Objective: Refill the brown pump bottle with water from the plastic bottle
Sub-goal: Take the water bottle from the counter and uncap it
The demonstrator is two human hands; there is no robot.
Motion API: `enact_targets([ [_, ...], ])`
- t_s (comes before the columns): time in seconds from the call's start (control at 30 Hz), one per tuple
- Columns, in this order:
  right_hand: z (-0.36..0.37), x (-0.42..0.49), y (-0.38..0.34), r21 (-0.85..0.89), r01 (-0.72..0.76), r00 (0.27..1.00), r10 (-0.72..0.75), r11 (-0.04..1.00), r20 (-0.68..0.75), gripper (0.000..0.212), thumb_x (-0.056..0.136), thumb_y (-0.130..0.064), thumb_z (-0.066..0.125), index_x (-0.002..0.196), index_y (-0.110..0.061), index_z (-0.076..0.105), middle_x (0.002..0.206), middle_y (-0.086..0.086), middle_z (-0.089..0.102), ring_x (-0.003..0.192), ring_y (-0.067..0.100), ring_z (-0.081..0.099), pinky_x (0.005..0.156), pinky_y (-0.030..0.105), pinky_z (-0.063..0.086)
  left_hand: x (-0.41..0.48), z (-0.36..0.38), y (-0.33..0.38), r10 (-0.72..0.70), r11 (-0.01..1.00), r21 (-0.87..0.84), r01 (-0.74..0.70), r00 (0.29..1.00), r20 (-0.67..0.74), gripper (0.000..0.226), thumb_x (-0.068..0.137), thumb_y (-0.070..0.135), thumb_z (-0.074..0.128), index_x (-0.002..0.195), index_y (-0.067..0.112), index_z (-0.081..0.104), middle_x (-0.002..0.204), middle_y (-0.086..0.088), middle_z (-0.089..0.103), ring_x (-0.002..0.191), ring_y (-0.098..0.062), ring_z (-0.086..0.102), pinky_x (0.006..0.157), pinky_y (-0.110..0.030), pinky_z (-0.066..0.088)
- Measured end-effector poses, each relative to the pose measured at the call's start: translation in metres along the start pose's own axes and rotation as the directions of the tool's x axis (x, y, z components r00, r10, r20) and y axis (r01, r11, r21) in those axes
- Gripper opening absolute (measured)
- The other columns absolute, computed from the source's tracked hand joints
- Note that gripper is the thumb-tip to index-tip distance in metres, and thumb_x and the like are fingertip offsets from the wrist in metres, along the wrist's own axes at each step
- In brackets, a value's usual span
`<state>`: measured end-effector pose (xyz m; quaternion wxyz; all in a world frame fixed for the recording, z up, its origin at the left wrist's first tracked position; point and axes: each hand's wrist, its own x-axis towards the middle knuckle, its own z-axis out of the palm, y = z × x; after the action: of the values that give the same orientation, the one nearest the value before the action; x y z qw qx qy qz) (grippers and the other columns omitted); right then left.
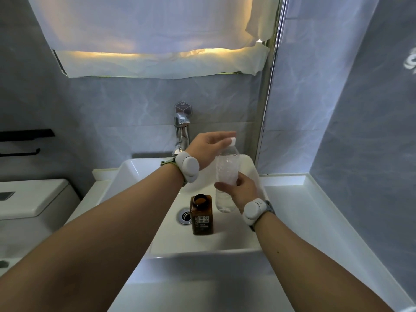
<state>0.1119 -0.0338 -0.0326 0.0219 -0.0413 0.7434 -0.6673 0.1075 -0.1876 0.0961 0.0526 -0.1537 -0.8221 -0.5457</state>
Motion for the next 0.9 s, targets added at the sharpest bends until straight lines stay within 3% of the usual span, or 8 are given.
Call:
enact_targets([
  [0.17, -0.001, -0.001, 0.0012, -0.016, 0.013, 1.0, -0.013, 1.0, -0.001, 0.049, 0.075, -0.041, 0.09, 0.117, -0.035, 0.065, 0.108, -0.016, 0.073, 0.1, 0.011, 0.067, 0.076, 0.025, 0.052, 0.0024, -0.0053, -0.0015, 0.029, 0.998, 0.052, -0.028, 0.999, -0.025, 0.03, 0.103, 0.025, 0.069, 0.132, 0.024, 0.075, 0.131, 0.005, 0.076, 0.115, -0.006, 0.07, 0.094, -0.016, 0.055],
  [0.3, -0.0007, -0.0033, 0.001, -0.038, 0.024, 1.0, -0.023, 0.999, 0.015, 0.044, 0.076, -0.041, 0.089, 0.112, -0.038, 0.064, 0.105, -0.018, 0.072, 0.096, 0.006, 0.065, 0.072, 0.021, 0.049, 0.0031, -0.0055, -0.0039, 0.019, 0.999, 0.041, -0.016, 0.996, -0.083, 0.021, 0.095, 0.025, 0.078, 0.115, 0.03, 0.082, 0.105, 0.02, 0.079, 0.096, 0.007, 0.074, 0.079, -0.01, 0.057],
  [0.4, -0.0006, -0.0041, 0.0011, -0.064, 0.029, 1.0, -0.028, 0.998, 0.011, 0.039, 0.076, -0.04, 0.089, 0.105, -0.042, 0.062, 0.102, -0.02, 0.071, 0.093, 0.004, 0.065, 0.069, 0.018, 0.047, 0.0032, -0.007, -0.0025, -0.001, 1.0, 0.01, 0.002, 0.994, -0.106, 0.012, 0.087, 0.03, 0.087, 0.097, 0.035, 0.084, 0.089, 0.023, 0.081, 0.087, 0.008, 0.074, 0.068, -0.007, 0.056],
  [0.53, 0.0012, -0.0034, 0.0033, -0.091, 0.042, 0.999, -0.04, 0.995, 0.014, 0.045, 0.076, -0.04, 0.09, 0.112, -0.039, 0.063, 0.102, -0.02, 0.071, 0.093, 0.005, 0.065, 0.071, 0.02, 0.05, 0.0058, -0.0037, -0.0018, 0.002, 0.998, 0.069, 0.012, 0.981, -0.195, 0.024, 0.078, 0.035, 0.094, 0.082, 0.021, 0.075, 0.09, 0.003, 0.081, 0.08, -0.013, 0.075, 0.074, -0.03, 0.065],
  [0.63, 0.0013, -0.0027, 0.0042, -0.099, 0.038, 0.999, -0.039, 0.994, 0.0, 0.046, 0.075, -0.042, 0.09, 0.113, -0.04, 0.064, 0.101, -0.022, 0.072, 0.094, 0.004, 0.065, 0.073, 0.022, 0.05, 0.0051, 0.0002, -0.0003, 0.0, 0.996, 0.085, 0.016, 0.984, -0.176, 0.024, 0.083, 0.031, 0.09, 0.084, 0.018, 0.071, 0.103, -0.004, 0.079, 0.09, -0.019, 0.075, 0.082, -0.037, 0.064],
  [0.73, -0.0006, -0.0037, 0.0047, -0.092, 0.022, 1.0, -0.024, 0.996, -0.019, 0.037, 0.073, -0.045, 0.09, 0.099, -0.046, 0.064, 0.09, -0.029, 0.072, 0.089, 0.0, 0.065, 0.066, 0.013, 0.046, 0.0054, -0.0035, -0.0024, -0.007, 1.0, -0.02, 0.005, 0.994, -0.111, 0.009, 0.093, 0.018, 0.08, 0.092, 0.01, 0.075, 0.118, 0.008, 0.079, 0.105, -0.008, 0.076, 0.085, -0.021, 0.058],
  [0.83, -0.0007, -0.0033, 0.005, -0.086, 0.024, 1.0, -0.026, 0.996, -0.014, 0.036, 0.072, -0.045, 0.09, 0.097, -0.047, 0.064, 0.088, -0.034, 0.072, 0.089, -0.001, 0.065, 0.065, 0.013, 0.046, 0.0054, -0.0077, -0.0017, 0.005, 0.999, 0.042, -0.001, 0.996, -0.087, 0.012, 0.096, 0.019, 0.078, 0.103, 0.01, 0.079, 0.113, 0.012, 0.081, 0.098, 0.006, 0.074, 0.076, -0.006, 0.054],
  [0.9, -0.0001, -0.0028, 0.0046, -0.088, 0.033, 0.999, -0.033, 0.996, -0.008, 0.037, 0.072, -0.044, 0.091, 0.098, -0.046, 0.064, 0.091, -0.028, 0.073, 0.09, 0.0, 0.066, 0.066, 0.013, 0.046, 0.007, -0.0095, -0.0001, 0.013, 0.998, 0.067, -0.007, 0.996, -0.085, 0.014, 0.094, 0.02, 0.081, 0.105, 0.011, 0.081, 0.108, 0.01, 0.081, 0.091, 0.008, 0.074, 0.073, -0.005, 0.054],
])
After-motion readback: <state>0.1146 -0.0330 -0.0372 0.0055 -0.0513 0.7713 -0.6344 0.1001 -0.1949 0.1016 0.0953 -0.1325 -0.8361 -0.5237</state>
